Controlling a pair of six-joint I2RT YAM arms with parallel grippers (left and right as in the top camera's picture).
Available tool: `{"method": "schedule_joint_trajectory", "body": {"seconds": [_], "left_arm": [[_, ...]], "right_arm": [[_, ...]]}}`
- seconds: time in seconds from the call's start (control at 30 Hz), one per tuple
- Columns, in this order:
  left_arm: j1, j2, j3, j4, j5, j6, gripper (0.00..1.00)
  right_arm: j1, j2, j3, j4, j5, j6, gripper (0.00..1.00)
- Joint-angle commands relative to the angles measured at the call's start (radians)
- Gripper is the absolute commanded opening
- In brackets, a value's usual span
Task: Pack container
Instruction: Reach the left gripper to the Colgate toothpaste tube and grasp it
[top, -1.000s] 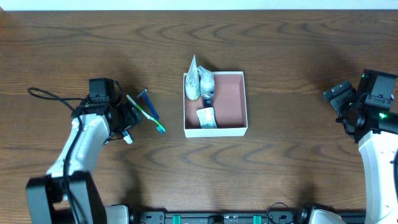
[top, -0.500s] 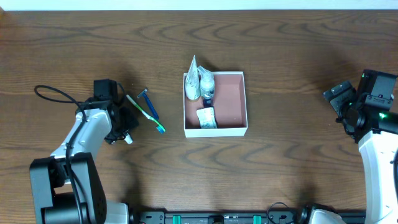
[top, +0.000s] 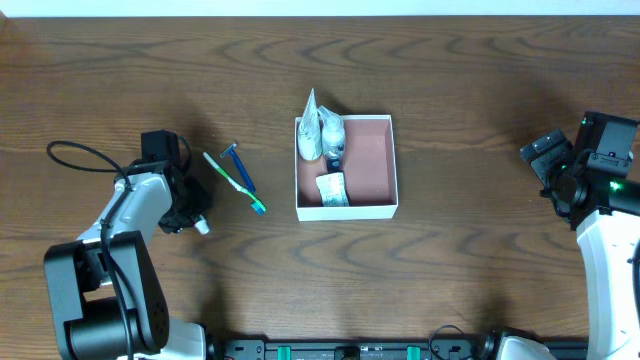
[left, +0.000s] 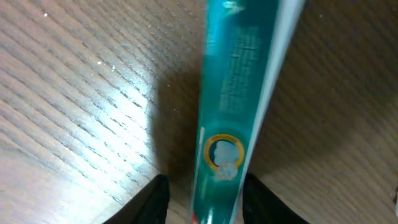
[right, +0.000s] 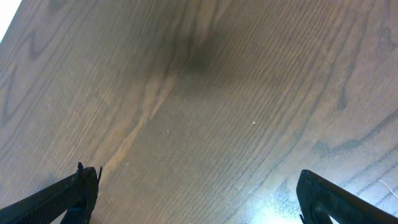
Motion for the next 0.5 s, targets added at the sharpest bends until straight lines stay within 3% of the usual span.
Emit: {"method": "schedule_joint_trajectory", "body": {"seconds": [0.0,0.1,0.37,0.47], "left_arm": [[0.003,0.006,0.011,-0.003,-0.012,-0.001,0.34],[0.003,0.006,0.011,-0.003,-0.011,-0.001,0.25],[0.003,0.006,0.011,-0.020,-0.011,-0.001,0.19],[0.003,0.006,0.011,-0.031,-0.011,0.000,0.12]], "right_arm": [[-0.007,0.003,0.010,0.000,0.003,-0.014,0.99],[-0.007,0.003,0.010,0.000,0.003,-0.014,0.99],[-0.008,0.003,0.010,0.000,0.003,-0.014,0.99],[-0.007,0.003,0.010,0.000,0.003,-0.014,0.99]]}}
